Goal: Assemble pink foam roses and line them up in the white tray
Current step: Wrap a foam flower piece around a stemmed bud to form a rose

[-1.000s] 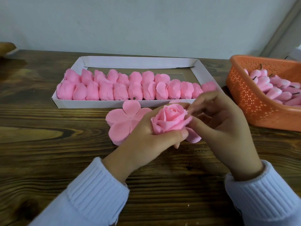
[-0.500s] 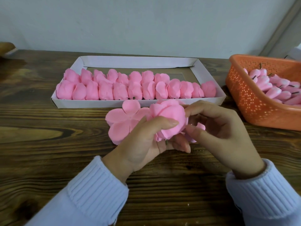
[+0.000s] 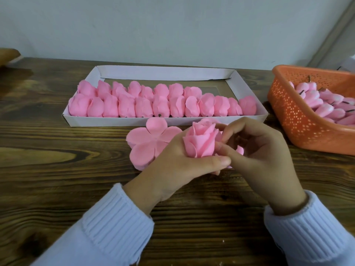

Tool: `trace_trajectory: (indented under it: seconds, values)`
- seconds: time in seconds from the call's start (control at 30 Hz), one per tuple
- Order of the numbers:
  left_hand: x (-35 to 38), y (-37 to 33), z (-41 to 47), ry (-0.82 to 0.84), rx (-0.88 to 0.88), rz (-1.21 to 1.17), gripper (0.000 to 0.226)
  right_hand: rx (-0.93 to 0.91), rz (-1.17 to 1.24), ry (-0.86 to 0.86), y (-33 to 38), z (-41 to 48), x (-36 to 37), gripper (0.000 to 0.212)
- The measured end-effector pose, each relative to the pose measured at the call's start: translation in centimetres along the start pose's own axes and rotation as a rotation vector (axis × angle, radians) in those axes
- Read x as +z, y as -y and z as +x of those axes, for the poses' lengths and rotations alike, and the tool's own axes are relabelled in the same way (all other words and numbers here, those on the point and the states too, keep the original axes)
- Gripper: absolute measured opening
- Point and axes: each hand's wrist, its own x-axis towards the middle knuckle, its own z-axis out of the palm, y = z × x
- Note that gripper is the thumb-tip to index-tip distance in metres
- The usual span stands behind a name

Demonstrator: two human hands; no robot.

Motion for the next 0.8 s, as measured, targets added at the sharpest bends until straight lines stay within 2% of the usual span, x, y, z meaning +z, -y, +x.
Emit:
trace_trajectory:
  seconds: [0.07, 0.2, 0.33, 0.47, 0.7, 0.8]
  values:
    - [0.0, 0.1, 0.1, -0.013, 0.038, 0.065, 0.017, -0.007, 0.0, 0.015, -0.1, 0.0, 0.1, 0.007]
    - [0.0, -0.1, 0.2, -0.004, 0.082, 0.025, 0.021, -0.022, 0.022, 0.007, 0.0, -0.1, 0.4, 0.009]
    - [0.0, 0.1, 0.3, -0.147, 0.087, 0.158, 0.028, -0.151, 0.041, -0.073, 0.5, -0.2, 0.5, 0.023]
    - [0.1, 0.1, 0.2, -0.144, 0.109, 0.188, 0.032, -0.231, -0.068, 0.033, 0.7, -0.4, 0.8, 0.024]
    - [-0.1, 0.0, 0.3, -0.126, 0.133, 0.176, 0.041, -0.18, -0.057, 0.087, 0.4, -0.3, 0.7, 0.02]
    - [0.0, -0.1, 0.2, -0.174, 0.164, 0.171, 0.039, -0.122, 0.089, 0.036, 0.3, -0.5, 1.2, 0.024]
